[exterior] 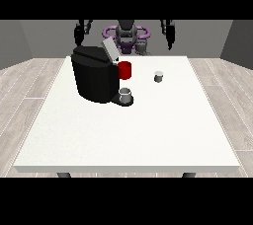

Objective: Insert the coffee pod into the coffee machine and close the lid

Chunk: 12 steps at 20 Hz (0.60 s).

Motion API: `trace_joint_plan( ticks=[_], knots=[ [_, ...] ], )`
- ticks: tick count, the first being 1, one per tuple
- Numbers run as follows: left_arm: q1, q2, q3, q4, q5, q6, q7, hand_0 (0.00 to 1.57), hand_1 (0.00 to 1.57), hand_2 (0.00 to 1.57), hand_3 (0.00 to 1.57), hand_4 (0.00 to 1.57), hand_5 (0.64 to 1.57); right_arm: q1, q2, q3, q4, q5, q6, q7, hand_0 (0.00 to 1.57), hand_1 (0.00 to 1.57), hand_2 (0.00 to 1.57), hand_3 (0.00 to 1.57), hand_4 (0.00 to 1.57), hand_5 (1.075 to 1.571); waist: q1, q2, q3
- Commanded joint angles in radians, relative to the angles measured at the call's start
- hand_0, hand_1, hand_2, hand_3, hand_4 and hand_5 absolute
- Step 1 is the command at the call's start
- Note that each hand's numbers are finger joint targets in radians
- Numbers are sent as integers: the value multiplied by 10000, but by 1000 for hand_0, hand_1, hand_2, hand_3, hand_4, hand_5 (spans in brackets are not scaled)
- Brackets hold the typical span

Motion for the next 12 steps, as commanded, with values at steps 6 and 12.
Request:
trace_joint_plan(
  ticks=[6, 12],
  knots=[
    [1858, -455, -799, -580, 217, -897, -1834, 0, 0, 0, 0, 273, 1571, 1079, -165, -135, 689, -152, 539, -235, 0, 0, 0, 0, 128, 1571, 574, -820, -110],
    [1344, 309, -434, -370, -614, -729, -1723, 0, 0, 0, 0, 311, 1571, 957, 868, -496, 464, 11, -994, -1407, 0, 0, 0, 0, 145, 1571, 174, -678, -106]
  ],
)
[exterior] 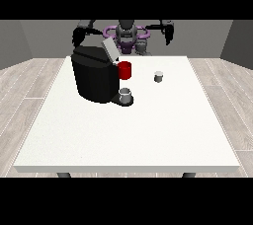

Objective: Insert the coffee pod into the coffee machine and close the lid

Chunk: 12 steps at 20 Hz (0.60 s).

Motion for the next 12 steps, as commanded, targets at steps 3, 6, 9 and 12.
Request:
trace_joint_plan(
  ticks=[3, 6, 9, 12],
  knots=[
    [-1168, 778, 306, 194, -1027, 233, 326, 0, 0, 0, 0, 0, 1571, -412, 140, -141, 240, -73, -117, -634, 0, 0, 0, 0, 217, 1571, -334, 509, -1],
    [-1584, 1046, 659, 923, -903, -94, 650, 0, 0, 0, 0, 0, 1571, -428, -110, -174, -19, -132, 64, -354, 0, 0, 0, 0, 177, 1571, -659, 655, -4],
    [-1989, 1742, 1540, 1744, -291, -731, 891, 0, 0, 0, 0, 0, 1571, -496, 247, 152, -425, -150, -90, -140, 0, 0, 0, 0, 168, 1571, -869, 842, -8],
    [-3155, 1720, 1393, 1946, -501, -605, 2211, 0, 0, 0, 0, 0, 1571, -938, 290, 192, -125, -164, -105, -18, 0, 0, 0, 0, 192, 1571, -1092, 1109, -4]
  ],
)
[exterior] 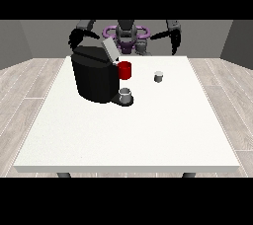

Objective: Insert the coffee pod into the coffee machine and close the lid

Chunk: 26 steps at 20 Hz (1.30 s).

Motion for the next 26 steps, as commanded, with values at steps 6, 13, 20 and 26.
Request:
trace_joint_plan(
  ticks=[6, 13, 20, 26],
  knots=[
    [-1694, 548, 752, 2705, -436, 11, 69, 0, 0, 0, 0, 0, 1571, -616, 161, 339, -113, 29, 32, 101, 0, 0, 0, 0, 259, 1571, -661, 1014, -3],
    [-2715, 671, 668, 4307, -1139, 99, -53, 0, 0, 0, 0, 0, 1571, -1299, -86, 42, 630, 145, -211, 502, 0, 0, 0, 0, 393, 1571, -406, 971, -1],
    [-3083, 499, -25, 4974, -2260, 365, -38, 0, 0, 198, 0, 0, 1571, -1695, -170, -55, 1572, 499, -577, 354, 0, 0, 0, 0, 423, 1571, -288, 1142, 0],
    [-3443, 532, 151, 6360, -2702, 503, -178, 647, 647, 718, 349, 0, 1571, -1821, -84, 239, 1442, 719, -780, 1209, 0, 0, 0, 0, 356, 1571, -392, 887, -2]
  ],
)
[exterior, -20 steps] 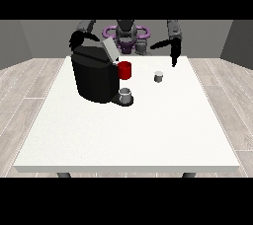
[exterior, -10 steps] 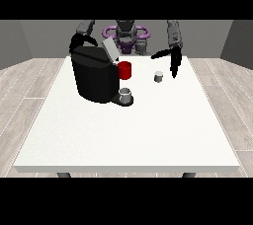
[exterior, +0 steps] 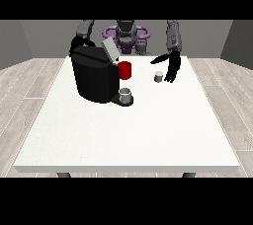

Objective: Insert the coffee pod into the coffee machine and close the lid

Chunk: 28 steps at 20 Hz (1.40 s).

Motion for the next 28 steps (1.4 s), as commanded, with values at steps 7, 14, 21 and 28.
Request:
trace_joint_plan(
  ticks=[7, 14, 21, 28],
  knots=[
    [-527, 219, -391, 1352, -1395, 548, 183, 580, 580, 719, 472, 0, 1571, 113, 126, 210, 178, -5, 56, -40, 0, 0, 0, 0, 465, 1571, -279, -142, 1],
    [-753, 435, -515, 1992, -2269, 1297, -915, 673, 673, 809, 551, 0, 1571, -142, 346, 171, 486, -5, -278, -287, 0, 0, 0, 0, 487, 1571, -202, 287, -1],
    [-1357, 133, -252, 2749, -2719, 2463, -1180, 824, 824, 972, 737, 389, 1571, -499, 193, 132, 47, -190, -134, 189, 0, 0, 0, 0, 505, 1571, -426, 350, -2],
    [-1451, 394, -606, 3184, -3591, 2700, -1209, 970, 970, 1054, 793, 319, 1571, -332, 386, 321, 337, -178, -552, -232, 0, 0, 0, 0, 429, 1571, -378, 433, -2]
  ],
)
